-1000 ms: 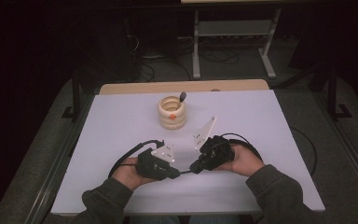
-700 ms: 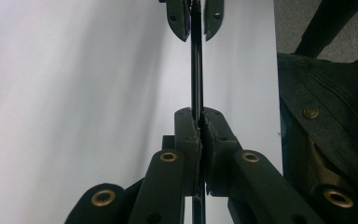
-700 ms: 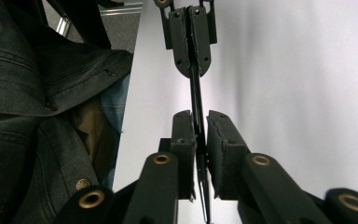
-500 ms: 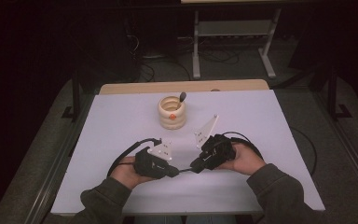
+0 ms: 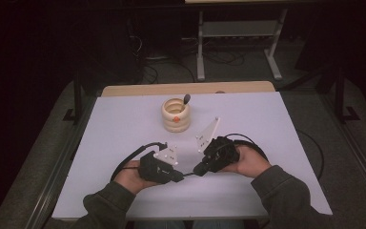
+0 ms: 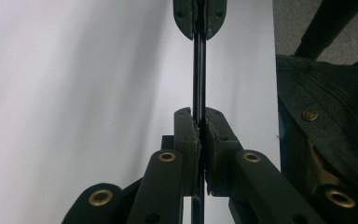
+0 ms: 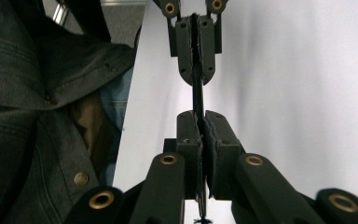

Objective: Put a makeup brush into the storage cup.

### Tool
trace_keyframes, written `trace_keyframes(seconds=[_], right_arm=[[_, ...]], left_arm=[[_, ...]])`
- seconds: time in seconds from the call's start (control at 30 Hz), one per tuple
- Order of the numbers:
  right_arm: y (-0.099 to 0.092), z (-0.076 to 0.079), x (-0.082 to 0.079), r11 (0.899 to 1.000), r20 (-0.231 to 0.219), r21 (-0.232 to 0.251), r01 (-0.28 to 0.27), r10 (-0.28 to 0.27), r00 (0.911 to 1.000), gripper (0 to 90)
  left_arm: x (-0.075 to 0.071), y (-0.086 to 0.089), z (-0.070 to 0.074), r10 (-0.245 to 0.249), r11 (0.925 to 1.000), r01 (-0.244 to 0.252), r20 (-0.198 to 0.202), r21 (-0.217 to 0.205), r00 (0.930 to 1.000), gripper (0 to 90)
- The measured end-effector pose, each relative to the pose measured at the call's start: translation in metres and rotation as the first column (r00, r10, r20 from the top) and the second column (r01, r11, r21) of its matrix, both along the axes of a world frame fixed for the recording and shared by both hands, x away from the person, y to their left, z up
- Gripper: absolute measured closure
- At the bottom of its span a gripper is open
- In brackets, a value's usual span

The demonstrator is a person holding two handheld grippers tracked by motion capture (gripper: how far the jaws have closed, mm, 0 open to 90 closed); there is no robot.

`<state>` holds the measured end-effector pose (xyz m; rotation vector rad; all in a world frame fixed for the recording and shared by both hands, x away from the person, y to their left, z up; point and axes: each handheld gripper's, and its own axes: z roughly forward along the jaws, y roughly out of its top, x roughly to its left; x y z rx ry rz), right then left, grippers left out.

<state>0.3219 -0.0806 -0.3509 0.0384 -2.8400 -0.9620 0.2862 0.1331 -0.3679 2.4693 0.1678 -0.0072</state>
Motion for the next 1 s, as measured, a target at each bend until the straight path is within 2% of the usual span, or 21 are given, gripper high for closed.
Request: trace_keyframes(seconds=[0.03, 0.1, 0.13, 0.2, 0.37, 0.5, 0.67, 0.87, 0.93, 1.0], right_arm=[[-0.002, 0.001, 0.001, 1.0, 0.018, 0.014, 0.012, -0.012, 0.9998, 75.9], [-0.008, 0.002, 0.0, 0.995, -0.006, 0.054, 0.08, -0.08, 0.9968, 63.4], [-0.01, 0.002, 0.001, 0.992, 0.004, 0.078, 0.099, -0.1, 0.995, 58.2], [-0.02, 0.002, 0.003, 0.977, -0.023, 0.142, 0.16, -0.158, 0.9871, 53.1], [-0.041, -0.003, 0.003, 0.937, -0.089, 0.223, 0.271, -0.257, 0.9623, 46.6], [-0.051, -0.01, 0.004, 0.91, -0.129, 0.26, 0.323, -0.299, 0.9456, 47.2], [-0.052, -0.017, 0.004, 0.897, -0.179, 0.28, 0.342, -0.301, 0.9365, 50.7], [-0.048, -0.018, 0.008, 0.878, -0.22, 0.344, 0.333, -0.269, 0.9375, 59.4], [-0.045, -0.019, 0.009, 0.877, -0.233, 0.349, 0.33, -0.26, 0.9371, 65.9], [-0.045, -0.021, 0.01, 0.881, -0.241, 0.344, 0.324, -0.251, 0.9376, 71.6]], left_arm=[[0.0, 0.001, 0.0, 0.01, 0.9999, -0.01, 0.004, -0.008, 0.9999, 84.8], [0.0, 0.003, 0.0, 0.033, 0.9992, -0.033, -0.002, -0.02, 0.9994, 84.9], [0.0, 0.005, 0.0, 0.048, 0.9984, -0.049, -0.004, -0.028, 0.9988, 84.9], [0.001, 0.009, 0.0, 0.068, 0.9965, -0.068, -0.006, -0.048, 0.9977, 84.9], [0.003, 0.016, -0.001, 0.102, 0.9914, -0.102, -0.004, -0.082, 0.9948, 84.9], [0.005, 0.018, -0.001, 0.117, 0.9888, -0.117, -0.001, -0.093, 0.9931, 84.9], [0.005, 0.019, 0.002, 0.137, 0.9826, -0.135, 0.01, -0.127, 0.9905, 84.9], [0.004, 0.019, 0.004, 0.136, 0.981, -0.132, 0.017, -0.142, 0.9906, 84.9], [0.004, 0.018, 0.003, 0.126, 0.9827, -0.122, 0.022, -0.139, 0.9917, 84.8], [0.004, 0.017, 0.002, 0.127, 0.9838, -0.123, 0.016, -0.13, 0.9918, 84.8]])
